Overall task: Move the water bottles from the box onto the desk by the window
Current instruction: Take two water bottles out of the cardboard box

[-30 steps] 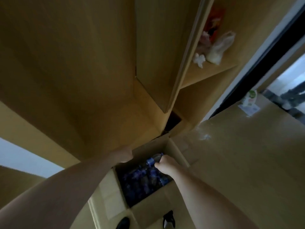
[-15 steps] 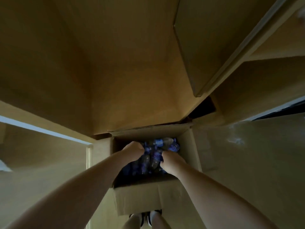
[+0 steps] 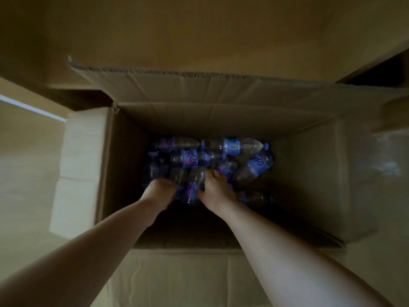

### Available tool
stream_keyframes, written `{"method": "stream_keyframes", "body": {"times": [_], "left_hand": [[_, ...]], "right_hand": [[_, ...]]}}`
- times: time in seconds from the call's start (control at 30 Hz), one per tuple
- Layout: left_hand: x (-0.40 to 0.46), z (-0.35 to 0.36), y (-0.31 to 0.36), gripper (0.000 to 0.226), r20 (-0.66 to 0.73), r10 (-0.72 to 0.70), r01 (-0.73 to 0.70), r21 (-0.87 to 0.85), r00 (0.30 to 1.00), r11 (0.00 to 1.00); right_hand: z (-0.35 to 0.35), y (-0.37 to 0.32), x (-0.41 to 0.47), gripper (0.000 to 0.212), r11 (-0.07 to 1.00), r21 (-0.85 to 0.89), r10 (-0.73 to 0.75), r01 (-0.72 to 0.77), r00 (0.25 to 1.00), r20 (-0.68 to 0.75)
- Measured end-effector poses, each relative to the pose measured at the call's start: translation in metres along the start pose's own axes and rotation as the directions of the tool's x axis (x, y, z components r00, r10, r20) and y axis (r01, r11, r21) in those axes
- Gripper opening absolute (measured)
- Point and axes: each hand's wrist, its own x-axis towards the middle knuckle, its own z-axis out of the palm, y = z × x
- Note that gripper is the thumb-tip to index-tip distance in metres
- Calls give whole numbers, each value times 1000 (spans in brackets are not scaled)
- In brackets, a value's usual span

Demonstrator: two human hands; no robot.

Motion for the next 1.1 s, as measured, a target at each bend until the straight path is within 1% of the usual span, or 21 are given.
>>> {"method": "stream_keyframes", "body": {"times": [0.07, 0.1, 0.17, 0.23, 0.3, 0.33, 0.4, 0.47, 0.57, 0.63, 0.7, 0.8, 0.83, 0.87, 0.9, 0.93, 0.97, 1.0, 1.03, 1.07, 1.1], "left_hand": [[28, 8, -8, 32, -16, -14, 14, -31, 1000, 999], [39, 12, -9, 33, -16, -27, 27, -49, 999, 998], [59, 20, -9, 26, -12, -43, 42, -100, 999, 994], [74, 28, -10, 18, 1, -102, 101, -148, 995, 984], [88, 32, -14, 24, -1, -133, 130, -183, 991, 974], [94, 34, -18, 22, -1, -142, 139, -191, 990, 972], [101, 36, -27, 18, -15, -130, 125, -194, 991, 973], [103, 37, -35, 21, -24, -117, 111, -176, 993, 978], [101, 36, -42, 27, -41, -123, 113, -182, 992, 977], [94, 32, -41, 22, -59, -74, 66, -131, 996, 989], [85, 26, -38, 18, -129, 22, -33, -78, 991, 996], [71, 13, -33, 28, -274, 216, -196, 100, 937, 976], [66, 9, -31, 33, -273, 275, -240, 155, 922, 958], [62, 6, -27, 43, -238, 310, -266, 200, 920, 943], [57, 4, -23, 56, -152, 303, -265, 228, 941, 937], [52, 3, -17, 71, -24, 279, -267, 219, 960, 939], [46, 3, -10, 84, 123, 235, -255, 187, 964, 949], [42, 5, -5, 92, 252, 197, -242, 160, 948, 957], [34, 7, 2, 91, 347, 150, -222, 181, 926, 958], [28, 10, 7, 85, 406, 120, -222, 214, 906, 951], [24, 13, 10, 80, 423, 100, -217, 240, 901, 946]], "right_hand": [[11, 6, 30, 55, 1000, 27, -4, 4, 1000, -13], [15, 9, 45, 57, 1000, 17, -13, 14, 1000, -19], [18, 14, 74, 58, 998, -43, -46, 44, 998, -43], [20, 20, 98, 62, 985, -154, -94, 83, 994, -63], [24, 24, 119, 68, 961, -255, -121, 109, 992, -33], [26, 25, 127, 71, 954, -278, -121, 114, 993, -9], [28, 26, 141, 76, 939, -323, -117, 120, 993, 29], [29, 26, 152, 78, 914, -387, -109, 124, 992, 60], [29, 26, 159, 80, 877, -458, -135, 148, 989, 61], [27, 29, 155, 80, 891, -421, -144, 171, 985, 97], [22, 36, 144, 79, 920, -339, -152, 198, 976, 156], [9, 43, 120, 71, 916, -263, -232, 304, 934, 271], [3, 42, 110, 68, 906, -242, -266, 348, 912, 313], [-4, 40, 100, 65, 896, -219, -298, 386, 889, 348], [-11, 38, 90, 63, 885, -193, -335, 423, 868, 366], [-17, 35, 79, 63, 872, -164, -381, 462, 849, 366], [-25, 31, 68, 63, 853, -139, -434, 503, 831, 347], [-32, 27, 57, 64, 828, -123, -489, 547, 812, 317], [-38, 24, 48, 65, 802, -119, -537, 586, 793, 288], [-45, 21, 38, 66, 772, -126, -579, 623, 772, 262], [-49, 19, 28, 66, 740, -153, -615, 655, 752, 238]]}}
